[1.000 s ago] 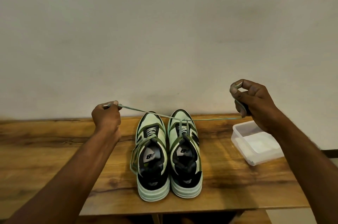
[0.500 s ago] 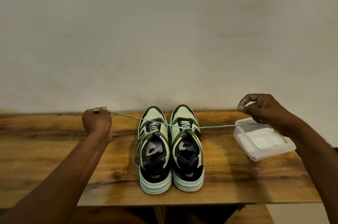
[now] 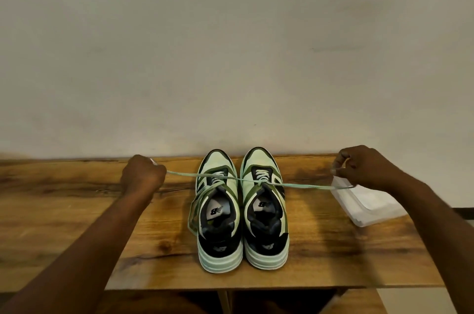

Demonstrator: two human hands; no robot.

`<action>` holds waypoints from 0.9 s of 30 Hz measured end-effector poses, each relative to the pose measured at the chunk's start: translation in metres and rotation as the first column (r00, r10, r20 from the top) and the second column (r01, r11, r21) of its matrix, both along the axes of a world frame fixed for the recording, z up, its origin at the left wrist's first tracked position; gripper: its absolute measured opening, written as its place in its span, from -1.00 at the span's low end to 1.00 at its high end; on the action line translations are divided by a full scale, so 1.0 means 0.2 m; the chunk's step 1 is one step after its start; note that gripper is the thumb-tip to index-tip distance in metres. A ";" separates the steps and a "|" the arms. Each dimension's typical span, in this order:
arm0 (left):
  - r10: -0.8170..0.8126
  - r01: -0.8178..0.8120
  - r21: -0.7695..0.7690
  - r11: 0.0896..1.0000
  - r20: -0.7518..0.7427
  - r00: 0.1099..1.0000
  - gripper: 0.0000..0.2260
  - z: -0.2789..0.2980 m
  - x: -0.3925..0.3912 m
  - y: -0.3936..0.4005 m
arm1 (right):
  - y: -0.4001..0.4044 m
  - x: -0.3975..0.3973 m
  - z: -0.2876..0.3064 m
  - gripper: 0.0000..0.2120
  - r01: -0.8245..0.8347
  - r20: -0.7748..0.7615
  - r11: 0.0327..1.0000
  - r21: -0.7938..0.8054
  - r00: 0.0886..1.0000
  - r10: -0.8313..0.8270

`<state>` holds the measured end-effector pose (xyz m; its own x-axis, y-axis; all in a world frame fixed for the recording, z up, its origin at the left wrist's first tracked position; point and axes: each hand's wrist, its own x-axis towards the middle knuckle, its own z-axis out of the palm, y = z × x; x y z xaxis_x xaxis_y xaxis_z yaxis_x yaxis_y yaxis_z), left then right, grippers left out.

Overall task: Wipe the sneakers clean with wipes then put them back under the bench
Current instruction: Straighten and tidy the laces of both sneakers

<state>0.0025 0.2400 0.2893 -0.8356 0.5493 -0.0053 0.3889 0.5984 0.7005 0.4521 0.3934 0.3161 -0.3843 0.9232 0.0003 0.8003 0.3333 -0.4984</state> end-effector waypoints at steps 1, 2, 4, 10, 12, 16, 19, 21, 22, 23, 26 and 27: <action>-0.056 0.052 -0.057 0.997 -0.065 0.996 -0.72 0.01 0.03 -0.01 | 0.00 -0.01 0.00 -0.84 0.028 0.046 0.997 0.074 0.998 -0.032; -0.104 0.092 -0.092 0.991 -0.131 0.986 -0.61 0.02 0.07 -0.01 | -0.01 -0.02 0.00 -0.82 0.058 0.103 0.984 0.170 0.992 -0.076; -0.180 0.164 -0.077 0.983 -0.300 0.937 -0.46 0.04 0.16 -0.02 | -0.03 -0.08 0.00 -0.75 0.062 0.164 0.943 0.325 0.979 -0.121; -0.524 0.614 -0.056 0.787 -0.585 0.619 -0.68 0.09 0.53 0.01 | -0.19 -0.37 0.08 -0.86 -0.182 -0.155 0.981 0.063 0.969 0.190; -0.649 0.717 -0.082 0.693 -0.503 0.570 -0.78 0.07 0.60 0.03 | -0.23 -0.44 0.07 -0.82 -0.275 -0.174 0.955 -0.107 0.951 0.255; -0.753 0.770 -0.143 0.622 -0.378 0.538 -0.87 0.05 0.68 0.07 | -0.25 -0.50 0.06 -0.84 -0.338 -0.262 0.914 -0.224 0.924 0.278; -0.750 0.769 -0.118 0.628 -0.354 0.559 -0.91 0.05 0.70 0.08 | -0.24 -0.50 0.08 -0.91 -0.361 -0.312 0.905 -0.225 0.907 0.284; -0.742 0.762 -0.092 0.641 -0.329 0.585 -0.94 0.05 0.71 0.09 | -0.24 -0.50 0.09 -0.91 -0.386 -0.282 0.899 -0.205 0.903 0.323; -0.738 0.757 -0.076 0.648 -0.306 0.601 -0.96 0.05 0.71 0.09 | -0.25 -0.51 0.09 -0.90 -0.398 -0.253 0.898 -0.188 0.903 0.347; -0.735 0.752 -0.064 0.656 -0.282 0.617 -0.99 0.05 0.70 0.09 | -0.25 -0.51 0.09 -0.90 -0.404 -0.227 0.900 -0.164 0.903 0.364; -0.735 0.740 -0.046 0.671 -0.169 0.656 -0.90 0.06 0.70 0.10 | -0.27 -0.51 0.09 -0.86 -0.401 -0.163 0.915 -0.049 0.907 0.389; -0.735 0.739 -0.034 0.673 -0.140 0.663 -0.87 0.06 0.69 0.10 | -0.28 -0.51 0.09 -0.85 -0.404 -0.128 0.915 0.001 0.907 0.401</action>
